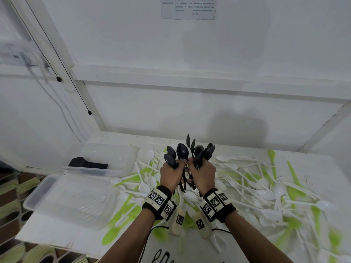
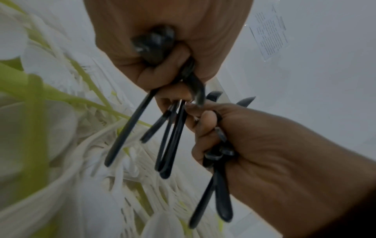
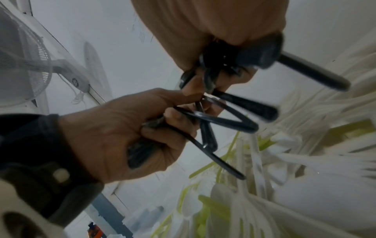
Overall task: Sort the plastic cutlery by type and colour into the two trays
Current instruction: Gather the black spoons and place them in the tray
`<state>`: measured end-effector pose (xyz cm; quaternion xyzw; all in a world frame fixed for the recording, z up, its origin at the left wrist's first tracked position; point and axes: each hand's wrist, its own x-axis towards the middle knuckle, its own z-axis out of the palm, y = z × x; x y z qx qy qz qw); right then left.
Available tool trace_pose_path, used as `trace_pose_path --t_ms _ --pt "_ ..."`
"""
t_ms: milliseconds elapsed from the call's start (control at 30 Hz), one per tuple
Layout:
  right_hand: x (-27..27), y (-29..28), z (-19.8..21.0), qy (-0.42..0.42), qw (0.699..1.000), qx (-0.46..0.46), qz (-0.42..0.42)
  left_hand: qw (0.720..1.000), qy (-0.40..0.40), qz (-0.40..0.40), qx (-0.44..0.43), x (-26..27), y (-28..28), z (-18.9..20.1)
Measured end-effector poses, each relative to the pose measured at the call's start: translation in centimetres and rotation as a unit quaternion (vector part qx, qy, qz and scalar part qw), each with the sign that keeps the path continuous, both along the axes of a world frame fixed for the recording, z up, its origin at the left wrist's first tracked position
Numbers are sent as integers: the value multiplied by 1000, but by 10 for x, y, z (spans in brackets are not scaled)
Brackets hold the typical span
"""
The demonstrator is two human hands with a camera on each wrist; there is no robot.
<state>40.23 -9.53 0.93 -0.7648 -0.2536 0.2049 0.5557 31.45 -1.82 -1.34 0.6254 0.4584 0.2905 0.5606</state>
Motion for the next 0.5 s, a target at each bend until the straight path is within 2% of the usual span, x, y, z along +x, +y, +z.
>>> trace_pose_path --t_ms 100,200,367,500 --pt "1 -1 0 -4 1000 3 2 999 19 -15 34 -4 0 -2" --pt "2 -5 1 -6 1000 3 22 999 27 -33 15 -5 3 0" --pt "5 -9 -8 83 994 5 64 995 81 -33 36 -2 4 1" --pt "6 -9 -11 135 989 36 43 991 98 -79 47 -4 1 -1"
